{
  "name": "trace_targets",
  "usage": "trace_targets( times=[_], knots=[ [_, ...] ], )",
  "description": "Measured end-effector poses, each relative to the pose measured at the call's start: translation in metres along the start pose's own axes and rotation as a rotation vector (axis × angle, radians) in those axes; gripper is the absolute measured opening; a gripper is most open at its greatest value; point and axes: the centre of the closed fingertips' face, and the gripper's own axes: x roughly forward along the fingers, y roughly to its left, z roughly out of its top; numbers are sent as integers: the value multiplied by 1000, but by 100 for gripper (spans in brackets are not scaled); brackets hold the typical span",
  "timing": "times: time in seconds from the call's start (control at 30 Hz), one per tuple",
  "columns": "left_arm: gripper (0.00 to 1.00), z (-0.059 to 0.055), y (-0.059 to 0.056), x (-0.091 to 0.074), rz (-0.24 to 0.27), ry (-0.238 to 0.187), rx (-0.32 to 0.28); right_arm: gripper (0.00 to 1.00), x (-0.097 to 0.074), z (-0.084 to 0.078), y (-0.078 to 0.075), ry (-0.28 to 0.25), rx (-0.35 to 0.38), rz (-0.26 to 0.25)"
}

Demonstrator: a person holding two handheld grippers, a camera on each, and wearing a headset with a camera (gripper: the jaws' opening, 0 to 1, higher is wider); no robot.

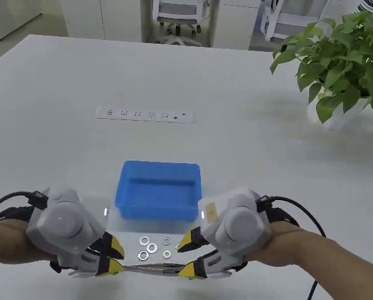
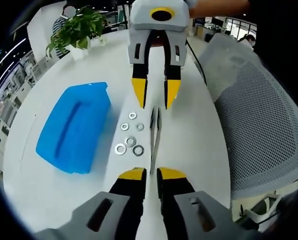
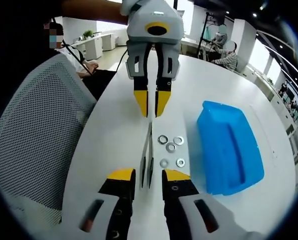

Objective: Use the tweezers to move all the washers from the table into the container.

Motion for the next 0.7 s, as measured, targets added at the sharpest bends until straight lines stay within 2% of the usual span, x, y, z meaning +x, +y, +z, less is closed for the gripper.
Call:
trace_targets(
  times=[0.3,0.63,0.7],
  knots=[
    [11,1,0,9,-19,23,29,18,14,0,3,19,-10,35],
    [8,-6,-2,20,-39,64,64,15,25,-8,3,64,-26,42],
    [7,-5,-1,21,-38,63,75,14,25,-6,3,58,-21,40]
  ],
)
